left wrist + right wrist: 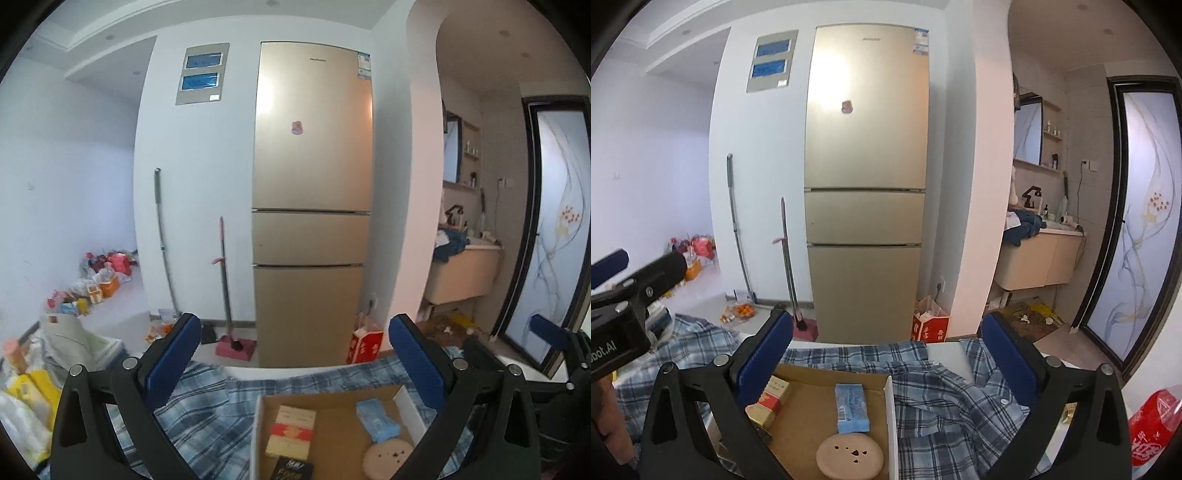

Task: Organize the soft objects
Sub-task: 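Raise both grippers out of the box and back away, then move the right gripper down to the green snap pouch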

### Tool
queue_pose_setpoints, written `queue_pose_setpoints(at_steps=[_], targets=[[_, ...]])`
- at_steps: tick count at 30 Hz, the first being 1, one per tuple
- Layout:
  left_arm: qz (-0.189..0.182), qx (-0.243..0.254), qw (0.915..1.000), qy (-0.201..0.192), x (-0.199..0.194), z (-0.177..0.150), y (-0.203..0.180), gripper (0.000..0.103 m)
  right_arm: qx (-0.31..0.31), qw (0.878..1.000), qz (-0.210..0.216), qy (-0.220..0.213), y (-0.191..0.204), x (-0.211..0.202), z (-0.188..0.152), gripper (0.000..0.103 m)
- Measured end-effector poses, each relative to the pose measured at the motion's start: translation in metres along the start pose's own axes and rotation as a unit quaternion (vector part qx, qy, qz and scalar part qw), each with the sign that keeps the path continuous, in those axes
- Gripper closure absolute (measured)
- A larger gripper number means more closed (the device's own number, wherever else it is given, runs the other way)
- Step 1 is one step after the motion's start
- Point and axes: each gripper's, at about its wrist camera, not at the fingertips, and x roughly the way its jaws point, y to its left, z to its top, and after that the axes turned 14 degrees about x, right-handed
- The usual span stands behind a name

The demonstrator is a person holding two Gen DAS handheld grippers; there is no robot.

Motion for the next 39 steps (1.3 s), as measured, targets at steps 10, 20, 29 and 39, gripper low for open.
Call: queue_pose_setpoints(at_steps=[10, 20, 29, 39], targets=[[-0.02, 0.026, 0.9992, -0.023, -0.078, -0.012, 0.002, 0.0, 0.001, 1.0, 0.022, -0.021, 0.001, -0.071, 0.002, 0.001], [-0.007, 0.04, 0.9985, -0.036, -0.139, -0.06, 0.006, 0.0, 0.009, 0.999, 0.035, -0.019, -0.003, -0.107, -0.023, 0.001], [-0.024, 0.033, 0.9991, -0.003, -0.128, -0.126, 0.007, 0.0, 0.013, 0.999, 0.034, 0.023, -0.003, -0.09, -0.079, 0.001], [0.0, 0.012, 0.9978, 0.064, -0.094, -0.174, -0.001, 0.0, 0.029, 0.993, 0.03, 0.106, -0.009, -0.051, -0.117, 0.001]])
